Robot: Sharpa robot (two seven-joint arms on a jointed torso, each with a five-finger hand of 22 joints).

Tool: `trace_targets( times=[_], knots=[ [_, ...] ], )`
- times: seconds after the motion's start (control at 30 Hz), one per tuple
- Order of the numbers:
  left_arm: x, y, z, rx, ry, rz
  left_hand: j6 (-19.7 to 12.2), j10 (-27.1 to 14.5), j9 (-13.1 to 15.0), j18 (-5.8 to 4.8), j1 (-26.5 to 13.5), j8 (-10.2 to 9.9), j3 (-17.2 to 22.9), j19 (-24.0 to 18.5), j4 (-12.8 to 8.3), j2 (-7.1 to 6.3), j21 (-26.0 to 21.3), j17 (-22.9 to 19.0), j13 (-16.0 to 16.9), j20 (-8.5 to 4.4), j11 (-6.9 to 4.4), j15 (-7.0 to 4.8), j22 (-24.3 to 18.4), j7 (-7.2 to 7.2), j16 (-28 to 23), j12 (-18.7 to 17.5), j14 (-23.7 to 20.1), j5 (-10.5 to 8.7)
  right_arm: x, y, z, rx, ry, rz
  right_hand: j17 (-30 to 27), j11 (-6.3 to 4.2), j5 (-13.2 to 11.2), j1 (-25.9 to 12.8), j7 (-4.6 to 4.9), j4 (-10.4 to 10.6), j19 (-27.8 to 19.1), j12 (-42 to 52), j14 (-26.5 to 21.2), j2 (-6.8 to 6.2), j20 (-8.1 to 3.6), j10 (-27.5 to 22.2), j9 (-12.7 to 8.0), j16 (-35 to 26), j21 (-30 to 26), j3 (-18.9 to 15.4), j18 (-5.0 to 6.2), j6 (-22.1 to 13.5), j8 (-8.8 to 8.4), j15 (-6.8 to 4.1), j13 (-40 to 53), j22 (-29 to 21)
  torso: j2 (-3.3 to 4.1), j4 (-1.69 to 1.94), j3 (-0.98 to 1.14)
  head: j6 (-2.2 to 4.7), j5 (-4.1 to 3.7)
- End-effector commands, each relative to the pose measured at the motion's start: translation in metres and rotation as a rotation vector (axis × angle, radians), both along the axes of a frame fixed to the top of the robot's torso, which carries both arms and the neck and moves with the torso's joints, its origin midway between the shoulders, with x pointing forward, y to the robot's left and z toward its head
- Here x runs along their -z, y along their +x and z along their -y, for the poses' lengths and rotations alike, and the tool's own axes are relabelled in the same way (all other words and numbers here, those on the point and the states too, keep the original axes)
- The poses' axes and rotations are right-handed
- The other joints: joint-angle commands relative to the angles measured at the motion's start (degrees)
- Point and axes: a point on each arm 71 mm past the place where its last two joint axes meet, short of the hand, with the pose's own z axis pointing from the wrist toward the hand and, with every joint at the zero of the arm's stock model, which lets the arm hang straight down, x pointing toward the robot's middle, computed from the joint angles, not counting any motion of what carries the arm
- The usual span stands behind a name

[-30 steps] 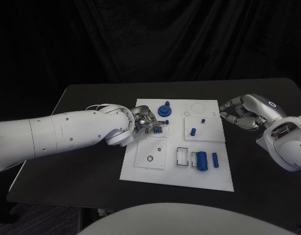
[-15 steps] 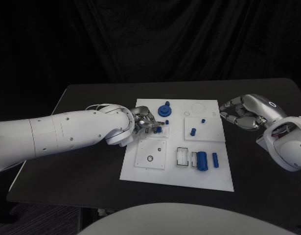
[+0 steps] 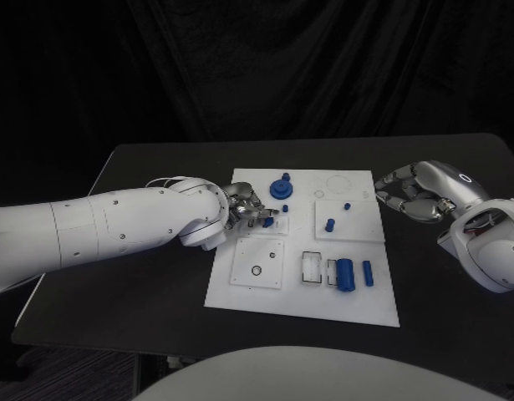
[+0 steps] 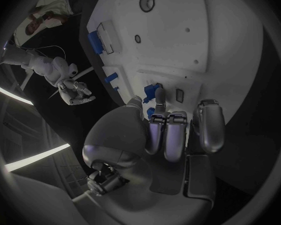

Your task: Assemble the parts on the task board

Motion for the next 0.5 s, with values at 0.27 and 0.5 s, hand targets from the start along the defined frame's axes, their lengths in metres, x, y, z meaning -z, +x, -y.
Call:
trace_targets(
  times=[0.27, 0.5],
  knots=[
    [0.0029, -0.0019, 0.0042, 0.023, 0.015, -0.035, 1.29, 6.05, -1.82, -0.42, 4.85, -2.00, 1.60, -0.67, -2.43, -0.07, -0.94, 15.10, 15.07, 0.20, 0.32, 0.37, 6.54, -0.22, 0.15, 0.20, 5.85, 0.64, 0.0012, -0.0009, 0.0011, 0.014, 0.000, -0.014, 14.76, 0.43, 0.28, 0.13, 0.21, 0.04, -0.24, -0.18, 5.83, 0.50, 0.00, 4.58, -0.05, -0.10, -0.10, 0.44, 0.84, 0.36, -0.20, 0.35, 12.90, 8.53, -0.02, -0.05, 0.03, 0.01, 0.04],
    [0.0033, -0.0021, 0.0032, 0.025, 0.018, -0.039, 1.70, 6.05, -2.61, -0.35, 8.03, -2.83, 4.24, -0.82, -4.65, -0.53, -1.38, 15.10, 15.07, 0.02, 0.09, 0.17, 6.56, -0.45, 0.15, 0.20, 5.85, 2.53, 0.0014, -0.0008, 0.0010, 0.014, 0.000, -0.016, 14.73, 0.43, 0.28, 0.09, 0.20, 0.04, -0.26, -0.20, 5.81, 0.49, 0.00, 4.56, -0.06, -0.13, -0.20, 0.46, 0.86, 0.37, -0.22, 0.35, 12.87, 8.50, -0.02, 0.00, -0.01, 0.01, 0.05]
  ],
)
